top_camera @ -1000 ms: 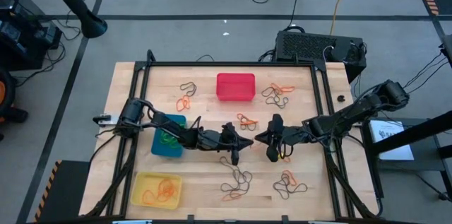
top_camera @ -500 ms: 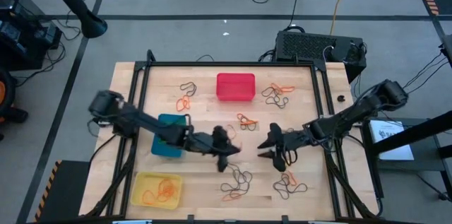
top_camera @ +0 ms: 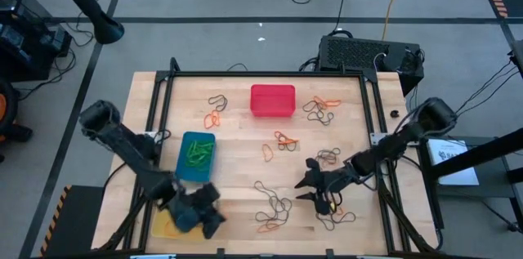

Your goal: Sort rubber bands into baskets

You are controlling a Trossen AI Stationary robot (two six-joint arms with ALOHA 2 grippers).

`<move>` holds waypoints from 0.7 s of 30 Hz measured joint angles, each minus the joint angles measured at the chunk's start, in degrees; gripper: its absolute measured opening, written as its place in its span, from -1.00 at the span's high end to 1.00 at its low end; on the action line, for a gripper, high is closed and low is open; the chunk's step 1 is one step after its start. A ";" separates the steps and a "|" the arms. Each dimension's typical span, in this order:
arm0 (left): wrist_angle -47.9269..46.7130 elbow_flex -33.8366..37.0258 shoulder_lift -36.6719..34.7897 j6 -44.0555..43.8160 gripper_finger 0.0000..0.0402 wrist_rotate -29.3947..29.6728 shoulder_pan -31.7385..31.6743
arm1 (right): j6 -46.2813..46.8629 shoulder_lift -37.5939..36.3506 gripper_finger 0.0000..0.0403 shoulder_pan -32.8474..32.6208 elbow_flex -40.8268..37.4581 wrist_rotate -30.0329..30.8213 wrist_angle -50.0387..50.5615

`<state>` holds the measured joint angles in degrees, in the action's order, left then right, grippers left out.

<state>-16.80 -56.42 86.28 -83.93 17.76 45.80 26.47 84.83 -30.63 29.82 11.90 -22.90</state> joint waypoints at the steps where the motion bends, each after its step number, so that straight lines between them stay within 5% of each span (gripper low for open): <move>1: -2.66 0.00 0.00 -3.86 1.00 0.74 1.66 | -0.29 1.20 0.18 -0.30 0.00 -0.02 -1.12; 11: -22.89 0.02 0.07 -36.83 1.00 -5.49 11.53 | -0.18 10.81 0.18 -2.85 0.00 -0.05 -4.23; 21: -23.64 0.02 0.11 -38.30 0.71 -8.63 11.83 | -6.75 11.97 0.18 -3.41 0.00 -0.04 -10.94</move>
<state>-40.44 -56.40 86.39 -122.23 9.14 57.62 19.72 96.79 -34.04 29.82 11.86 -33.84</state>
